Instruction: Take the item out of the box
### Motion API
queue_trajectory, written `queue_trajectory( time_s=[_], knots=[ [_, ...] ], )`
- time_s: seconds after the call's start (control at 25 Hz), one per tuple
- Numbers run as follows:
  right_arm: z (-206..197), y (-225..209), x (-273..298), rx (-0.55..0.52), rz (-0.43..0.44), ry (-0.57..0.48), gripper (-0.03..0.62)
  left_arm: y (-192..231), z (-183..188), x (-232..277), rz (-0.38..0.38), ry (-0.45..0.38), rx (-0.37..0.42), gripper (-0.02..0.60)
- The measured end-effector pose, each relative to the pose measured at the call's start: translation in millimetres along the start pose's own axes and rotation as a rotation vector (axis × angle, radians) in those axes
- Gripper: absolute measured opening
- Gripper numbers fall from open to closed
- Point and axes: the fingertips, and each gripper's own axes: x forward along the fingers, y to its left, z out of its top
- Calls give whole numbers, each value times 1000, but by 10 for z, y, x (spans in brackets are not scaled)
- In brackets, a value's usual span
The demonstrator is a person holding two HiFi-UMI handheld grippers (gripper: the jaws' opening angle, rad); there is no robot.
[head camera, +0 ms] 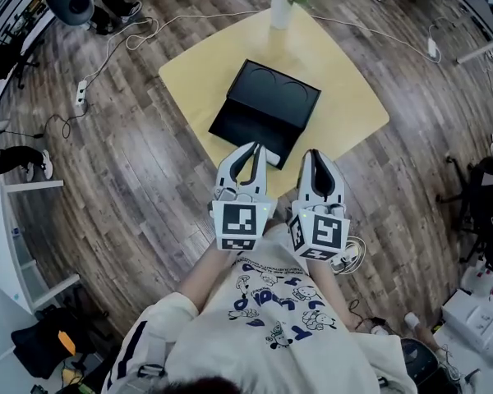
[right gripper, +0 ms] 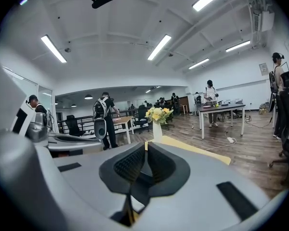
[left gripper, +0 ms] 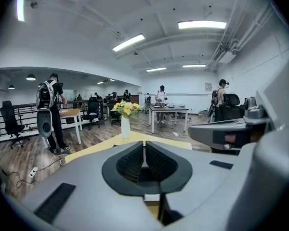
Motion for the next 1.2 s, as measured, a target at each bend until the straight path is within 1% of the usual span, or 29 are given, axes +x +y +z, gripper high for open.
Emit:
queue_trajectory(
  time_s=[0.24,0.48,0.64,0.8,1.0,1.2],
  knots=[
    [-86,-122,156,22,-6,34,37,-43,-41,145,-43,28,36,26],
    [-289,-120,275,31,-8,94,37,-4,-162,241,-102,94,59,26],
    [-357,-100,344,37,-29,119,37,70,-243,332,-157,140,87,26],
    [-422,-111,386,51,-70,144,37,76,-363,441,-252,205,107,26],
    [-531,-118,441,62,-112,177,37,24,-559,562,-403,304,220,26],
    [-667,-124,407,83,-164,209,37,-55,-762,639,-566,386,312,25]
  ],
)
